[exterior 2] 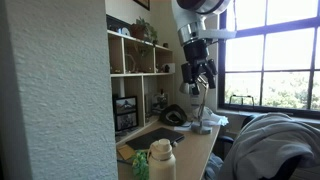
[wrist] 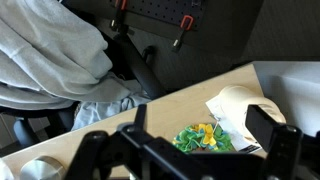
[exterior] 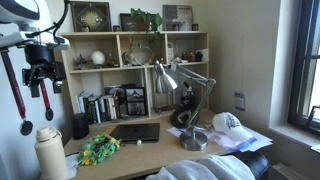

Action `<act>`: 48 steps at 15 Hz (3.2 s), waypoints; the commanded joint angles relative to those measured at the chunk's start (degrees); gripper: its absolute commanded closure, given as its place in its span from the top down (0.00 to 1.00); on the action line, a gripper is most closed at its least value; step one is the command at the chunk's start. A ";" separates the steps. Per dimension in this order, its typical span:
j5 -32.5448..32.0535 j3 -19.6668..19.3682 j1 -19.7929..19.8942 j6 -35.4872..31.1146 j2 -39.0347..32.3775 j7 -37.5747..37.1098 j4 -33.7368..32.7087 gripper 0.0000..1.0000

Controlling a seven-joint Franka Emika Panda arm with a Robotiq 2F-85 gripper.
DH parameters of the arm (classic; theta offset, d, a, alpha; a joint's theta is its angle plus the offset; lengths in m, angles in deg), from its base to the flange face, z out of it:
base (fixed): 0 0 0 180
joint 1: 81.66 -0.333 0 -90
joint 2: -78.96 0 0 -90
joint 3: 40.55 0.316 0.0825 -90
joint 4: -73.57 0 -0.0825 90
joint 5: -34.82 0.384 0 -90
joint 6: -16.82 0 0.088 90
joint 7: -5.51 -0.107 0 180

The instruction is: Adjust the lamp upwards

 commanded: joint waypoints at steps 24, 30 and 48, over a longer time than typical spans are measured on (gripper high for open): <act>5.64 -26.35 13.81 -29.50 -36.42 24.84 -39.01 1.00; 9.29 -23.89 17.19 -25.82 -44.47 27.70 -49.47 1.00; 16.25 -21.07 24.16 -24.66 -47.92 42.17 -50.30 1.00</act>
